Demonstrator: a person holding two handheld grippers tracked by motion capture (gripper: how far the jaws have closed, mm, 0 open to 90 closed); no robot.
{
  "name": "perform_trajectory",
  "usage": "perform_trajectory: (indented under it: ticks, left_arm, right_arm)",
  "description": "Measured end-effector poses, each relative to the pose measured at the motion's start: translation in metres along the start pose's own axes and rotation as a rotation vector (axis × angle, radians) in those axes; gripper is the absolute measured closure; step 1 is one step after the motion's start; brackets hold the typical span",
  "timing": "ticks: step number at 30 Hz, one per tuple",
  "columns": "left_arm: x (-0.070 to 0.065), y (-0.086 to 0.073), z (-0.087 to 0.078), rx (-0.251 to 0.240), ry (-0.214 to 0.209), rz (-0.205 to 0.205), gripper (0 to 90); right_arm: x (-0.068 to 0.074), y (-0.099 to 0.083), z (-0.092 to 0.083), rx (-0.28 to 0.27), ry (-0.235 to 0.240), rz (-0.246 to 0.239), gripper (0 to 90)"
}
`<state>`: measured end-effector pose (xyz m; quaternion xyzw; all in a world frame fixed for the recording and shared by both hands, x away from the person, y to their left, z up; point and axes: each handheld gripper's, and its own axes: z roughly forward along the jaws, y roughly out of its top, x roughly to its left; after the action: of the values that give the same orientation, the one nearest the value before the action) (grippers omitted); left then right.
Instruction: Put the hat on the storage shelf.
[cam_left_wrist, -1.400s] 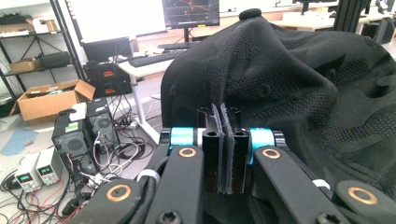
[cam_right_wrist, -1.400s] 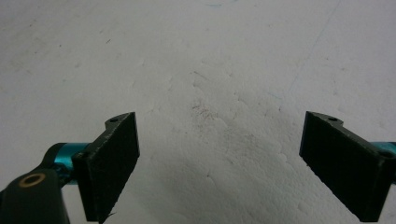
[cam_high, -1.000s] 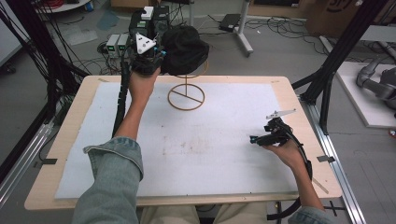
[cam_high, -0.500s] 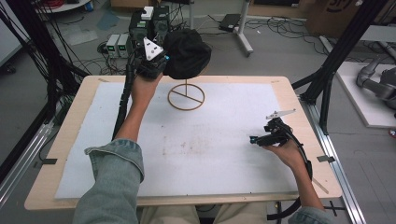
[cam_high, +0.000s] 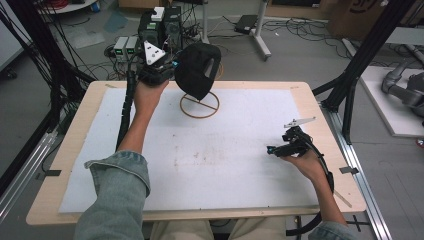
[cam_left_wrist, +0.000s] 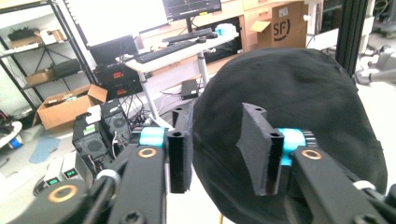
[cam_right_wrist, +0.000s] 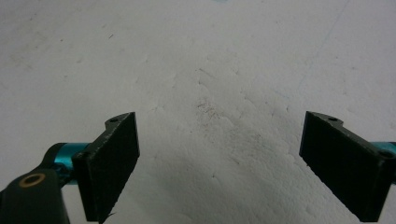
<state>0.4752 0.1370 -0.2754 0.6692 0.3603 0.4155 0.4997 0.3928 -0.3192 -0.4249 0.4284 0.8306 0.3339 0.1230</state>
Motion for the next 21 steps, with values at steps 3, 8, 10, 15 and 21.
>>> perform_trajectory:
  ticks: [3,8,10,15,21]
  left_arm:
    - [0.004,-0.002,-0.005,0.005,-0.002,-0.009,61.3]
    - [0.014,-0.010,-0.013,0.045,-0.003,-0.040,54.4]
    - [0.018,-0.014,-0.018,0.060,-0.001,-0.054,51.2]
    - [0.029,-0.026,-0.031,0.103,-0.004,-0.088,46.1]
    - [0.040,-0.041,-0.041,0.174,-0.063,-0.101,43.6]
  right_arm:
    - [0.000,0.000,0.000,0.002,-0.002,-0.001,11.7]
    - [0.000,0.000,0.000,-0.003,-0.002,-0.002,11.6]
    - [0.001,0.000,0.000,-0.003,-0.004,-0.004,11.6]
    - [0.000,0.001,0.000,-0.010,-0.003,-0.002,11.7]
    - [0.002,0.003,0.004,-0.012,-0.002,-0.010,11.6]
